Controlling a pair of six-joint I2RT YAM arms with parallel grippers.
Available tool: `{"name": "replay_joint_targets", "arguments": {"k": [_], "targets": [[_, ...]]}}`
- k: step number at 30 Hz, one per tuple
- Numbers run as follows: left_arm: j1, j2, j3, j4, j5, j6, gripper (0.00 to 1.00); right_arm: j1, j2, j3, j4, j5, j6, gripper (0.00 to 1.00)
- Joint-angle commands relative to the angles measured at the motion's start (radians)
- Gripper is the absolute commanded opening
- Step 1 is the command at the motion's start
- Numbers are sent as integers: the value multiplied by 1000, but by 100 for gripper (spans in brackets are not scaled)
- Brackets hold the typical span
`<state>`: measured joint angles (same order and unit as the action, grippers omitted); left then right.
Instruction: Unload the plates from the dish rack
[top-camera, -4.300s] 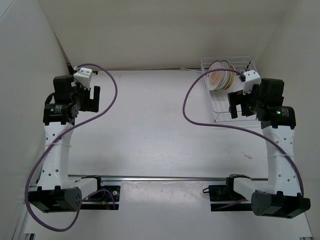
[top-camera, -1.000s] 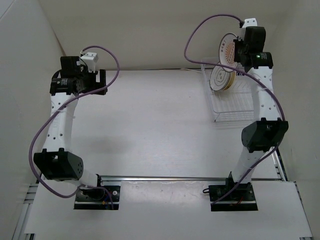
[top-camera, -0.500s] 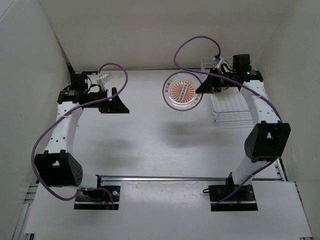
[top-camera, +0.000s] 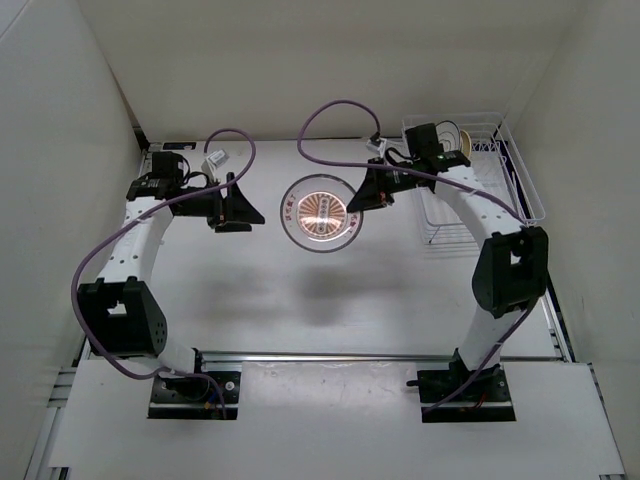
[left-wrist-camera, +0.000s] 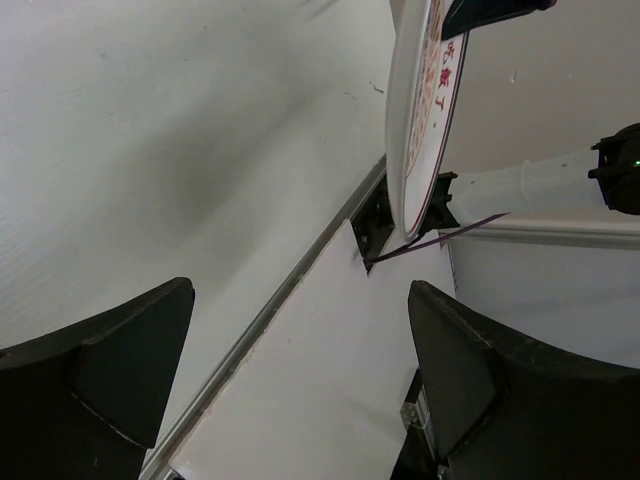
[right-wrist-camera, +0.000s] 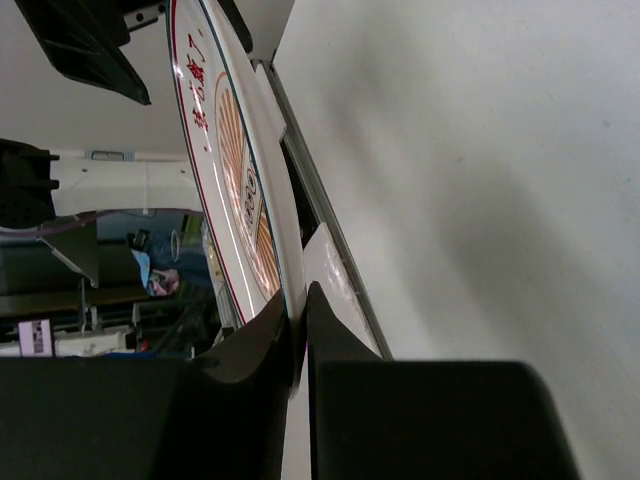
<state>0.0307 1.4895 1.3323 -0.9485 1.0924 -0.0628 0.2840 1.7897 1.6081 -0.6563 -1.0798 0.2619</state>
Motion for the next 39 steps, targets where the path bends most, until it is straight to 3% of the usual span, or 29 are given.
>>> {"name": "replay_joint_targets", "arguments": {"k": [1,19,22,24,25,29,32,33,35,36,37,39], "targets": [[0,11,21,37,55,-22,99,26,45,38,52,-58,19,0],[0,110,70,56,21,-22,99,150,244,225,112,-49,88,0],[0,129,82,56,11,-22,93,161,257,249,121,-49,99,0],[0,140,91,56,11,-22,82,172,266,260,132,-49,109,0],[0,140,91,56,0,-22,68,172,266,260,132,-49,109,0],[0,149,100,56,-9,-22,35,182,275,269,141,-49,119,0],[0,149,100,56,-9,-22,20,182,275,269,141,-49,119,0],[0,149,100,56,-18,-22,10,182,275,269,141,-49,119,0],[0,149,100,56,-19,-22,10,182,275,279,141,-49,119,1],[0,140,100,56,-19,-22,10,182,275,279,141,-39,119,6],[0,140,100,56,-19,-22,10,182,275,279,141,-39,119,35],[0,131,111,65,-19,-22,10,182,263,288,98,-5,79,63]]}}
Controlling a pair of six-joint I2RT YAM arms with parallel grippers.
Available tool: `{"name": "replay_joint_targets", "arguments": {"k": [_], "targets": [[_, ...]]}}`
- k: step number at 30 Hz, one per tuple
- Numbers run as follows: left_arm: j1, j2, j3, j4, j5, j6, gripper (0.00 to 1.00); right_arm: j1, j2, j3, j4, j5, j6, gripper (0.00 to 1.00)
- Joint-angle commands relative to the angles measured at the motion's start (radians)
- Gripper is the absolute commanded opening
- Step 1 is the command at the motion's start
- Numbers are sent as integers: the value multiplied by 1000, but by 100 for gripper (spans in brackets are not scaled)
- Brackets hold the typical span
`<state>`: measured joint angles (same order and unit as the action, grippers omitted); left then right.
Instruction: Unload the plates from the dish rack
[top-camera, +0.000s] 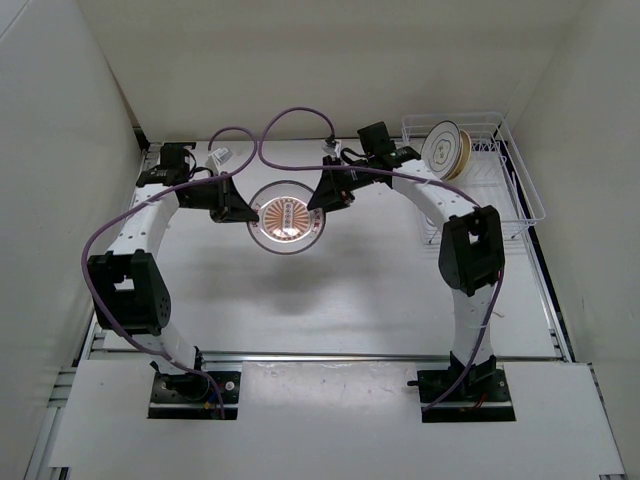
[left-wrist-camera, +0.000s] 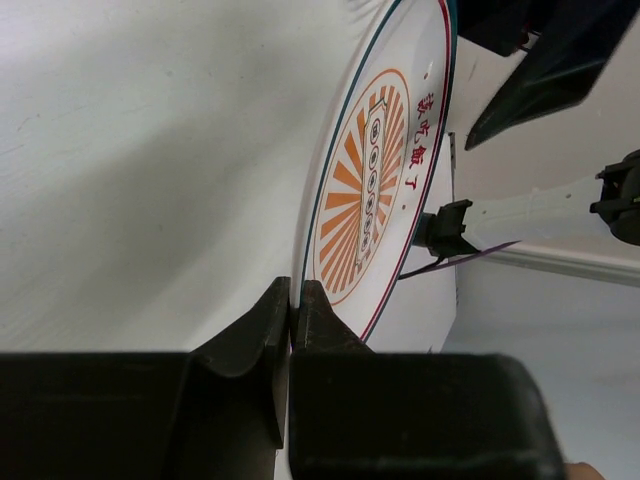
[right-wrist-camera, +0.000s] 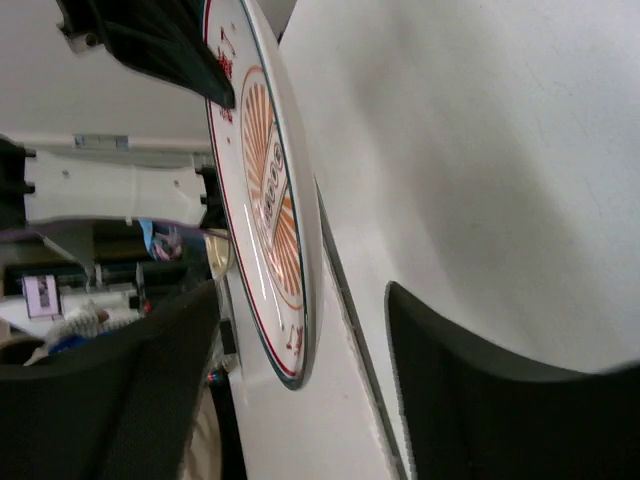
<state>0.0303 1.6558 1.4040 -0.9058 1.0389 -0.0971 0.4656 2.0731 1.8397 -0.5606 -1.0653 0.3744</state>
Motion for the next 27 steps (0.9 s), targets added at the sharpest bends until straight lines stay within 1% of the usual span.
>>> {"name": "replay_joint_targets", "arguments": {"k": [1,2,4,5,6,7,9,10,11,12,14,16,17,19,20,23,27], "targets": [[0,-36,39,22,35,13,10,-8,-46,68,-25,10,-89,73],[0,-47,52,22,26,13,10,-24,-59,69,-72,69,-116,84],[0,-57,52,31,-2,1,10,-47,-99,69,-105,135,-175,94],[0,-57,61,31,-17,-10,10,-77,-114,69,-116,166,-189,99],[0,-66,61,41,-36,-10,10,-93,-128,56,-133,198,-204,100],[0,-67,61,41,-54,-25,10,-110,-157,56,-143,285,-239,100],[0,-76,61,70,-140,-75,10,-157,-207,65,-165,405,-293,100],[0,-76,61,70,-176,-90,10,-186,-226,66,-180,457,-369,100],[0,-76,76,80,-257,-113,10,-199,-244,75,-189,516,-403,100],[0,-76,85,90,-293,-125,10,-212,-263,75,-190,647,-429,100],[57,-59,104,106,-348,-176,10,-258,-317,61,-190,723,-495,100],[104,-31,142,117,-361,-202,10,-301,-362,32,-199,740,-496,100],[155,2,157,126,-361,-211,10,-344,-378,20,-199,740,-496,100],[207,41,200,127,-326,-220,10,-395,-432,-41,-199,740,-496,100],[256,79,211,136,-315,-230,10,-409,-453,-65,-199,731,-506,100],[342,157,234,145,-252,-240,10,-449,-524,-155,-217,713,-535,100],[388,251,257,145,-195,-214,10,-493,-599,-227,-226,703,-545,100]]}}
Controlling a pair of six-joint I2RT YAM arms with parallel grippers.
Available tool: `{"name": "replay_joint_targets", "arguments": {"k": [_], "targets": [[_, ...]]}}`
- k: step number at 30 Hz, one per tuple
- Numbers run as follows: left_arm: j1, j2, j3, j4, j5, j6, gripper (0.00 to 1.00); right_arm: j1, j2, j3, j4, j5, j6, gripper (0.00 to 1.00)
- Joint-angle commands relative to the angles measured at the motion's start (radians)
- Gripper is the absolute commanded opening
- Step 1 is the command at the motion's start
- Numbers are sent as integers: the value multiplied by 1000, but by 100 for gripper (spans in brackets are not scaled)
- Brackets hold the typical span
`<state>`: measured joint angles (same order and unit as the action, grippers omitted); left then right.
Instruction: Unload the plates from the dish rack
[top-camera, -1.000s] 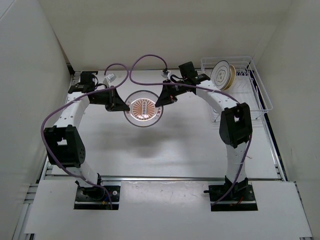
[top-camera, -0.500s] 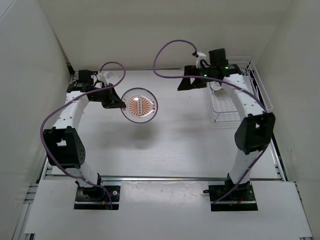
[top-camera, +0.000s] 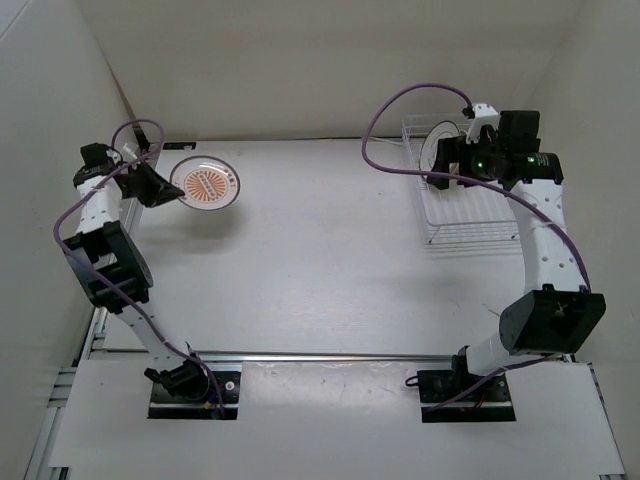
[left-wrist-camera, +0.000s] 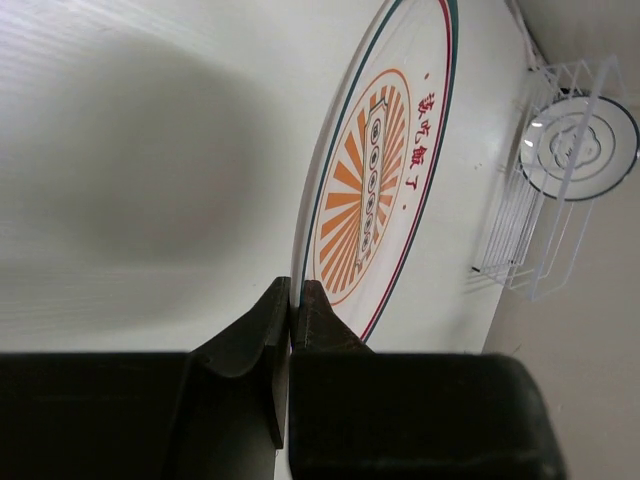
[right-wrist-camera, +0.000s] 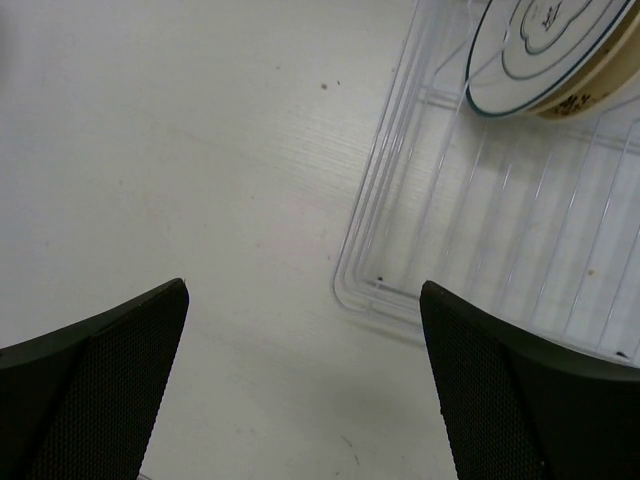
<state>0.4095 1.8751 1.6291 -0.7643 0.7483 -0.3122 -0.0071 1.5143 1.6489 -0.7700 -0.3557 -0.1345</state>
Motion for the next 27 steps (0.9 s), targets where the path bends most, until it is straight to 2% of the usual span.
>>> {"name": "replay_joint_targets", "arguments": {"k": [1,10,19,24,27], "targets": [[9,50,41,3,95,1,10,-30,-51,-47,-17,-6,-36,100],[54,255,71,3,158,42,10,-88,-121,-116,-46,-52,-36,100],[64,320,48,3,25,42,10,-88,-79,-80,-46,-71,-27,100],[64,329,15,-6,-75,51,22,-88,-60,-70,-46,-80,-16,100],[64,329,-5,-27,-98,71,37,-88,-51,-61,-46,-98,-16,100]]}}
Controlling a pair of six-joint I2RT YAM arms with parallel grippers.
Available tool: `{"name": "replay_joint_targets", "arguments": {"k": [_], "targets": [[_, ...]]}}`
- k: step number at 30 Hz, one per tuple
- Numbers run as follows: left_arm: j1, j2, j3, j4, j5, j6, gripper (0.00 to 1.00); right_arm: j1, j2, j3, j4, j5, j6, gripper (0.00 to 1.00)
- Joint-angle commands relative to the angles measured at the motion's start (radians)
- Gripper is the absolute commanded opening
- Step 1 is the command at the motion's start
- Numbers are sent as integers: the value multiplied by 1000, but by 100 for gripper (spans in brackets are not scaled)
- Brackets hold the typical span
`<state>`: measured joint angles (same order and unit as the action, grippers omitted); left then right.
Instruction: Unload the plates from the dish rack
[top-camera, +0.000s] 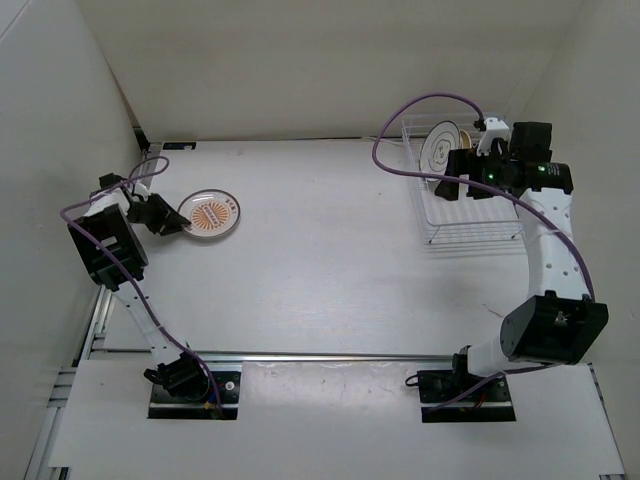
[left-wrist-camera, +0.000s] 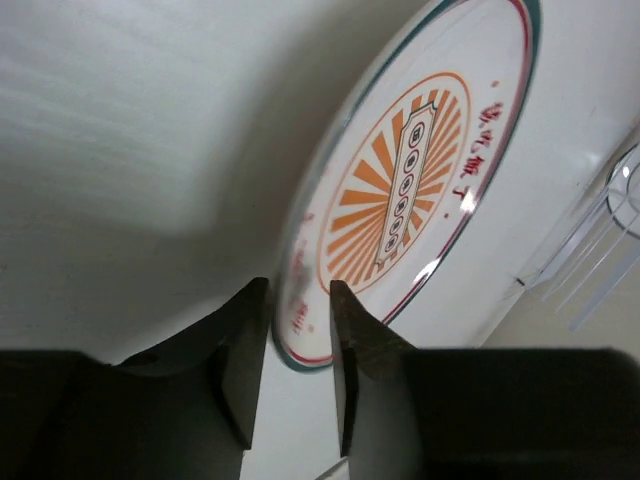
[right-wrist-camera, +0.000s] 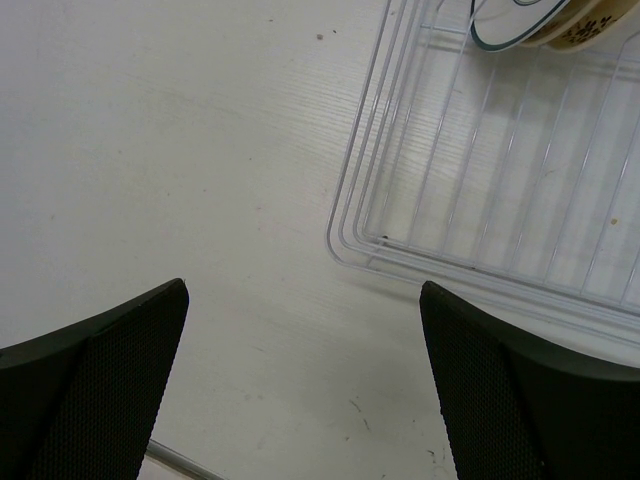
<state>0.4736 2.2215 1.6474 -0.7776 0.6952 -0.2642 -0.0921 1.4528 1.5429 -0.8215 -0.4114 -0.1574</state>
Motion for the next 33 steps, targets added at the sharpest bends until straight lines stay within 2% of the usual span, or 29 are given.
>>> {"name": "replay_joint_targets", "arguments": {"k": [1,2,8,12,13,14,17,20,26,29,30,33], "targets": [[0,-17,-23,-14,-45,23,43,-3,11,55,5,-43,7,100],[0,-26,-35,-14,-58,34,53,-3,21,65,5,-43,7,100],[-20,-97,-72,-45,-164,57,67,-3,31,85,5,-43,16,100],[-29,-175,-112,-45,-293,57,69,-3,49,94,36,20,28,100],[-38,-196,-112,-45,-362,57,69,-3,60,94,50,60,39,100],[-38,-245,-112,-45,-393,48,69,-3,75,106,79,160,48,100],[-38,-327,-112,-45,-464,48,69,-3,127,160,126,305,62,100],[-49,-436,-112,-45,-464,37,69,-3,176,206,153,428,71,100],[-61,-631,-101,-45,-435,100,69,-3,266,330,162,428,53,100],[-111,-713,-78,-45,-361,176,69,-3,325,391,162,437,33,93],[-125,-733,-66,-45,-305,196,70,-3,337,405,162,424,22,86],[-161,-802,-57,-54,-166,237,72,-3,388,453,162,401,10,77]]}}
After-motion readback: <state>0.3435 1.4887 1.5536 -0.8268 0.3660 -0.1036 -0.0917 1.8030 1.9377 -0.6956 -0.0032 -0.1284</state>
